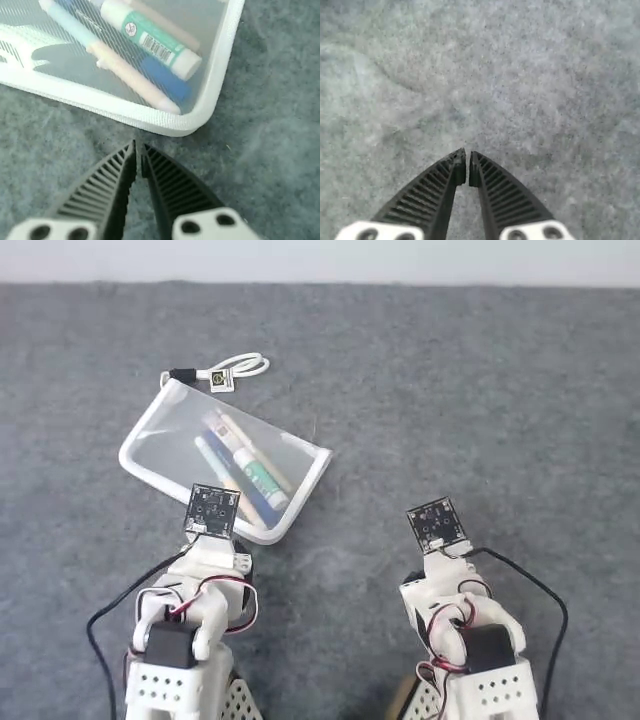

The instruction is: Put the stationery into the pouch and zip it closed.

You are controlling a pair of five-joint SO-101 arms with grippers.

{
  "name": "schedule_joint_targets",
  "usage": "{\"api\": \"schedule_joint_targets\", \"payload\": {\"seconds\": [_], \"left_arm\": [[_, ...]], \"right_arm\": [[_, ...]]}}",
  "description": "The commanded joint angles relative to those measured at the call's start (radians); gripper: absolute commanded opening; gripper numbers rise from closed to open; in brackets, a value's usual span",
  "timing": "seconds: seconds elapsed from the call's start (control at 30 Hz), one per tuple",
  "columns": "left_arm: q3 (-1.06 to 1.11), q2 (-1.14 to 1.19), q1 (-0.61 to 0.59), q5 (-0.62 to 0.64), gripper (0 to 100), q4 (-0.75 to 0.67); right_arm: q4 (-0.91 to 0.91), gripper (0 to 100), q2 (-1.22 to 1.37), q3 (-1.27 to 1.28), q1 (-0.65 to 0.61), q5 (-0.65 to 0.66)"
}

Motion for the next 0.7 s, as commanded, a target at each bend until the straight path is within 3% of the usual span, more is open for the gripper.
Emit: {"api": "schedule_joint_targets", "payload": {"seconds": [0.0, 0.67], "left_arm": [[-0.013, -0.015, -0.005, 0.005, 1, 0.002], [-0.013, -0.015, 0.003, 0.011, 1, -0.012]], "right_arm": [[0.005, 0.6, -0.008, 0.021, 0.013, 0.012], [0.005, 0.6, -0.008, 0.021, 0.012, 0.012]]}}
